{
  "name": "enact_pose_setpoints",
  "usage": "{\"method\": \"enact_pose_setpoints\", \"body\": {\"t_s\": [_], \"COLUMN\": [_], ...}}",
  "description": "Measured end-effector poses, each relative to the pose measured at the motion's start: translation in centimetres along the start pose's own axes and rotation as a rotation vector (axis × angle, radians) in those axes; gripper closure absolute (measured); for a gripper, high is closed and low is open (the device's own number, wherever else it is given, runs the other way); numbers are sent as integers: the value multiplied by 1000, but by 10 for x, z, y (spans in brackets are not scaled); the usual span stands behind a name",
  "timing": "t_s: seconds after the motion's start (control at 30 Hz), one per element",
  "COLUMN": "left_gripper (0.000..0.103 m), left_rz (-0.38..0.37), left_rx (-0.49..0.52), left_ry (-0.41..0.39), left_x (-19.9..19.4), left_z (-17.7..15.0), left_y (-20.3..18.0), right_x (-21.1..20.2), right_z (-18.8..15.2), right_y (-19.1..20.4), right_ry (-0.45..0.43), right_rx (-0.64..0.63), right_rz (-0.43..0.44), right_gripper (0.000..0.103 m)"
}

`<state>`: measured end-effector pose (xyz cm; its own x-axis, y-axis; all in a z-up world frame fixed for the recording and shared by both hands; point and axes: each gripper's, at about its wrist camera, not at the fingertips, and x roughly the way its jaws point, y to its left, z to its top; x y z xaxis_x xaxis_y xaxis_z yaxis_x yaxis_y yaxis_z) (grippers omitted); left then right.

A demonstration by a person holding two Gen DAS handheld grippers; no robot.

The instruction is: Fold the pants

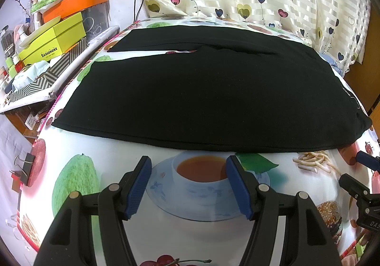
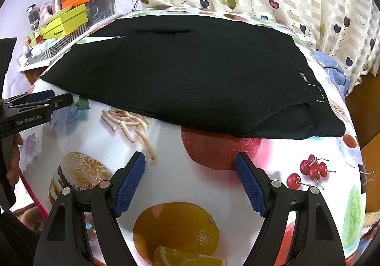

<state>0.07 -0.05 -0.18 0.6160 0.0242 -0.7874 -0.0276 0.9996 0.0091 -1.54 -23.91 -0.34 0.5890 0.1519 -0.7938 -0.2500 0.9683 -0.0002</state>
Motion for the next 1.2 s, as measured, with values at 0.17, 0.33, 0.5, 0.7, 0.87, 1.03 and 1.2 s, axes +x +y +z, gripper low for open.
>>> {"method": "enact_pose_setpoints", "body": {"t_s": [0.17,0.33,0.5,0.7,0.87,1.03,1.2], "left_gripper": [35,35,36,36,37,37,37], "left_rz": [0,1,-6,-23,-50,-70,-86], "left_rx": [-1,2,2,8,18,28,33], "left_ry": [-1,1,13,29,35,20,-2], "left_x": [0,-1,-2,-4,-7,-14,-20], "left_z": [-1,0,2,2,1,4,12], "left_y": [0,0,1,-1,-5,-8,-8], "right_x": [-1,-2,-2,-4,-5,-9,-11], "right_z": [0,-1,-2,-3,-2,0,6], "right_y": [-1,1,1,2,4,7,8], "right_ry": [9,17,22,27,24,13,0], "right_rx": [-6,-13,-19,-23,-33,-43,-57], "right_rz": [8,15,22,37,50,57,65], "right_gripper": [25,25,25,25,25,25,25]}}
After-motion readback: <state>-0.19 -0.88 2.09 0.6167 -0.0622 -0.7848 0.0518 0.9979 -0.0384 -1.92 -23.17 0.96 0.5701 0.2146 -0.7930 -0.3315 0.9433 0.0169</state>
